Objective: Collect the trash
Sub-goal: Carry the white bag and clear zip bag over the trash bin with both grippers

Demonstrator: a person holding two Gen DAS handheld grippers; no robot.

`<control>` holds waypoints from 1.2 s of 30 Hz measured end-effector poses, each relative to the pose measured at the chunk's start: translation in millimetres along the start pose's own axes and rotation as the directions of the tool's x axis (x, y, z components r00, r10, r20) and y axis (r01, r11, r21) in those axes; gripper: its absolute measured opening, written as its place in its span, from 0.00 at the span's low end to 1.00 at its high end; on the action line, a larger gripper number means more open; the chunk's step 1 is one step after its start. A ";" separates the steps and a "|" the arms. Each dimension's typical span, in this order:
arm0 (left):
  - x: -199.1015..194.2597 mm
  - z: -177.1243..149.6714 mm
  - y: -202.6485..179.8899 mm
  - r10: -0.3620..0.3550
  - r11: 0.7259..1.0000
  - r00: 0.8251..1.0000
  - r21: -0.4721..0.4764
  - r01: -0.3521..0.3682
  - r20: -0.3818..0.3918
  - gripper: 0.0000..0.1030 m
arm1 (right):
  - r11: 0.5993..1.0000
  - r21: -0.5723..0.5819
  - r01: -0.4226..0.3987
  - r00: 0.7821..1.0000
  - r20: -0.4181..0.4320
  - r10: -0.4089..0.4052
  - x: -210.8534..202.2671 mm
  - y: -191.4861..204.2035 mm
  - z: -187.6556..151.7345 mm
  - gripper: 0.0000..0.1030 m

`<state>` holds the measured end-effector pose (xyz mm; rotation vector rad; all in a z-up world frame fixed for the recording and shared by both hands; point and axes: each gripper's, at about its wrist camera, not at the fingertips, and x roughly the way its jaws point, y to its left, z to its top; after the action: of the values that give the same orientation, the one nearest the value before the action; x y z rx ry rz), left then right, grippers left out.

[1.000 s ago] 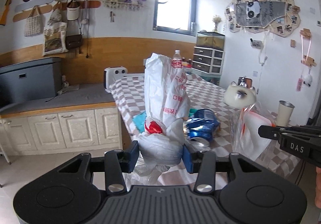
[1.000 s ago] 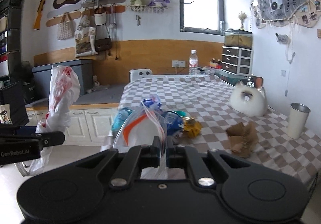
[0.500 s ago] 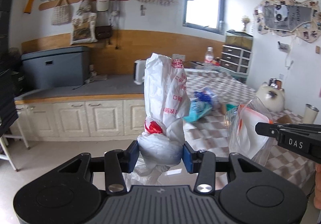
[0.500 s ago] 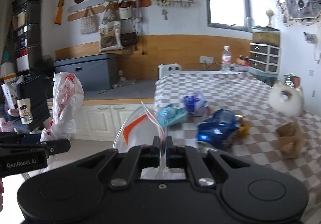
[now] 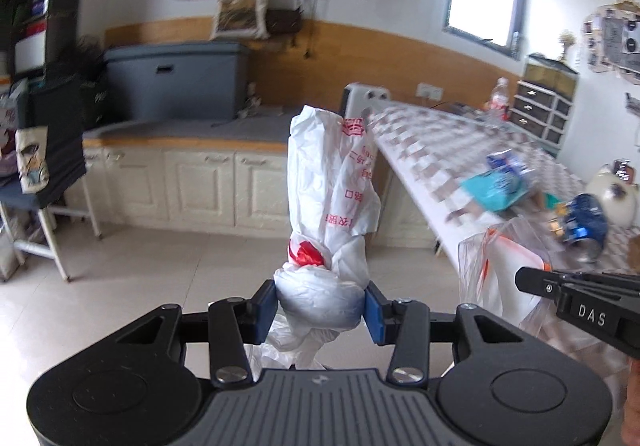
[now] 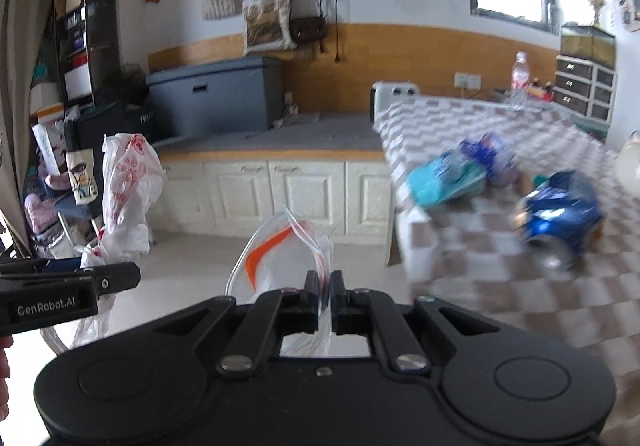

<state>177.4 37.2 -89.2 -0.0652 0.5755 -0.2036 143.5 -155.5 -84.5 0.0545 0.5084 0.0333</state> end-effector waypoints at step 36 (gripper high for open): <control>326.1 -190.4 42.5 0.067 0.990 0.864 -0.077 -0.121 -0.499 0.45 | 0.958 0.286 0.028 0.869 -0.481 0.118 345.9 -29.1 -229.0 0.05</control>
<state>348.0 9.7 -427.7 -0.0885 1.1039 -0.0915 334.3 -158.8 -454.0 0.3493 1.0272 0.0199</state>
